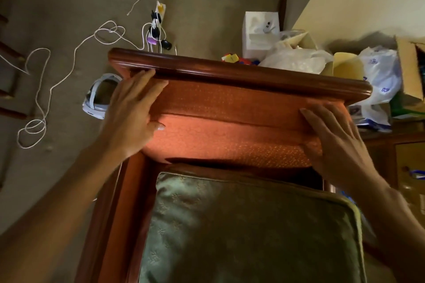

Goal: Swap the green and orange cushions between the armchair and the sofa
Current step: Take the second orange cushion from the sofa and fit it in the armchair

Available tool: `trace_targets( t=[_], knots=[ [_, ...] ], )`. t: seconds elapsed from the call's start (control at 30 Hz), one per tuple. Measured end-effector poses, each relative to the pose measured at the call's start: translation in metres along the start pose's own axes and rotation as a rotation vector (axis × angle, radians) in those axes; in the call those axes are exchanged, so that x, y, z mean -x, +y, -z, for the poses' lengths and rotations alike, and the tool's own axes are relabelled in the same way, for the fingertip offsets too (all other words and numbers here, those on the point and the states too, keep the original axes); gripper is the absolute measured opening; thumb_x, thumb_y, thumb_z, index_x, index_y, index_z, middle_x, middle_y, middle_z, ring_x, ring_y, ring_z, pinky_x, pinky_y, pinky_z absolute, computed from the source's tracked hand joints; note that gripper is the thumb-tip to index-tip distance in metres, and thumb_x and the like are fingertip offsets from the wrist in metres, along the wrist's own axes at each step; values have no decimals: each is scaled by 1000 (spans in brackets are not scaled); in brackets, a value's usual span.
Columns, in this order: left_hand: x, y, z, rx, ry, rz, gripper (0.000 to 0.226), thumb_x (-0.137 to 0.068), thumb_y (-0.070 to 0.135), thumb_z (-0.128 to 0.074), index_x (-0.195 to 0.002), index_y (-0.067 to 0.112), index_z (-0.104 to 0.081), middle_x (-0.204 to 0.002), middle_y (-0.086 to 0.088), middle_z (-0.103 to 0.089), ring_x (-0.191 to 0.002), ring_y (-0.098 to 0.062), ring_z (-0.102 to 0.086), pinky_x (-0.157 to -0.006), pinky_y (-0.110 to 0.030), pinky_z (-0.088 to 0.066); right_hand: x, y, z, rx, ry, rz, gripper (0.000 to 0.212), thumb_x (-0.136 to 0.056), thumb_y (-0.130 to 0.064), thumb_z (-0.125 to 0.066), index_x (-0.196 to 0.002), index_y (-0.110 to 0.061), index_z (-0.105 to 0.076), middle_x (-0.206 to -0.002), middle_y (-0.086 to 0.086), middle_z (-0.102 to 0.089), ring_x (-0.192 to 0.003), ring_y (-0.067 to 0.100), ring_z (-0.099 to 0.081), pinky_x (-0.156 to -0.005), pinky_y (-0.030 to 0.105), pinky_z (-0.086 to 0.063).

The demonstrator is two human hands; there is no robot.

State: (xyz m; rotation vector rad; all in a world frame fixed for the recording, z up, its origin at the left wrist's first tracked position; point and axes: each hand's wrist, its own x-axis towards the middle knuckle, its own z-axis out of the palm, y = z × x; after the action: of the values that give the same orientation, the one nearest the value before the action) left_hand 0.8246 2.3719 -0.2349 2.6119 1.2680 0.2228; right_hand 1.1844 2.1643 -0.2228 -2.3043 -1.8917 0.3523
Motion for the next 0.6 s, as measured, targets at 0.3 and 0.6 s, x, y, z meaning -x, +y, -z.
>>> trace_targets(
  t=[0.3, 0.6],
  knots=[
    [45, 112, -108, 245, -473, -158, 83, -73, 52, -80, -142, 25, -43, -137, 2, -33, -119, -19, -49, -98, -39, -47, 11, -54, -102, -103, -878, -365, 124, -42, -96, -64, -146, -35, -33, -152, -1, -39, -137, 26, -40, -111, 47, -38],
    [111, 103, -115, 138, -913, 100, 137, -60, 70, -82, -156, 41, 12, -167, 0, -9, -153, -33, -5, -119, -52, -17, 36, -61, -81, -289, -1137, -498, 97, -38, -64, -93, -118, -26, -54, -114, -4, -62, -99, 22, -64, -86, 38, -55]
  ],
)
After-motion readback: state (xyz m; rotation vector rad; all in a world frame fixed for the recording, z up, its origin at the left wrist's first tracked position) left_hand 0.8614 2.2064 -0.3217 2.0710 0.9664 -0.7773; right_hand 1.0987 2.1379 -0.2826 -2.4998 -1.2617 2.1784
